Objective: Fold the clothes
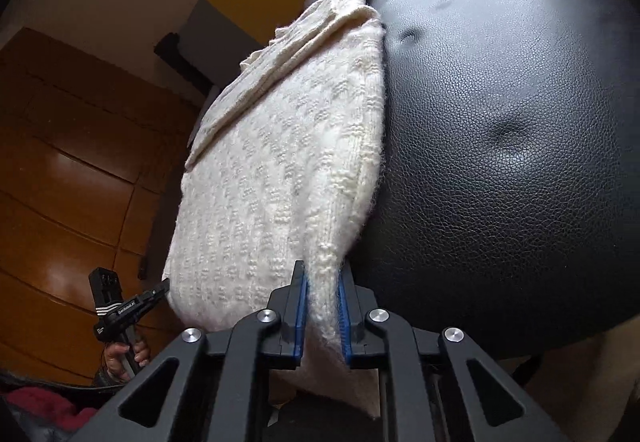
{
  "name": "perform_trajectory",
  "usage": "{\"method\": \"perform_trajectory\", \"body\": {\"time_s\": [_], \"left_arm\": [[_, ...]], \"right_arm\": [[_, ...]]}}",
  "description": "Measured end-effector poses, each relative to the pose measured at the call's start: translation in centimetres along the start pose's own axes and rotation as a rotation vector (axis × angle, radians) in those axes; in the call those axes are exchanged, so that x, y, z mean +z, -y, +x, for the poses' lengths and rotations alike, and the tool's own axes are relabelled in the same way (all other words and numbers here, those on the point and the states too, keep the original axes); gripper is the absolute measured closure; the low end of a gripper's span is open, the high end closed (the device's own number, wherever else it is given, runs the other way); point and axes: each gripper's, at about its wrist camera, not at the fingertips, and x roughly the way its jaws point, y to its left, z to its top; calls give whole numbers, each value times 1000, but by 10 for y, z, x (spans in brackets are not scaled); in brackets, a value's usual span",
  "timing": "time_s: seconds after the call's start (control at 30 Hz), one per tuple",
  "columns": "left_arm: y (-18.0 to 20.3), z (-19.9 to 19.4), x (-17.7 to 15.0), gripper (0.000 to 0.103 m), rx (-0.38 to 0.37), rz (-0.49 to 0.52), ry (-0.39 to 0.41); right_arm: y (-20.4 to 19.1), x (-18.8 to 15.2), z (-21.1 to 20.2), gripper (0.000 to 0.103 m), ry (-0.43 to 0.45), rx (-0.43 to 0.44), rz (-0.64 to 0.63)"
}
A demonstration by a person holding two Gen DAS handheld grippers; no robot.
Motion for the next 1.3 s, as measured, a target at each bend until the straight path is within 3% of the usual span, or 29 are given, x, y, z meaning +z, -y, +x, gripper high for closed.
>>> {"method": "perform_trajectory", "body": {"time_s": [0.17,0.43,0.63,1.0,1.3], "left_arm": [[-9,-12,-5,96,-97,-11,-6],[-17,-44,-10,96,-285,35,-3],[-20,-59,21,96,-453,-31,69],[-15,-75,130,96,-583,-52,269],[-30,1,242,96,-488,-118,272]], "right_arm": [[-14,-11,11,89,-50,55,-9],[-13,-24,-3,89,-27,170,72],[-41,-12,-10,89,-35,199,11],[-69,82,12,89,65,225,-36],[-47,209,70,89,104,152,13]]}}
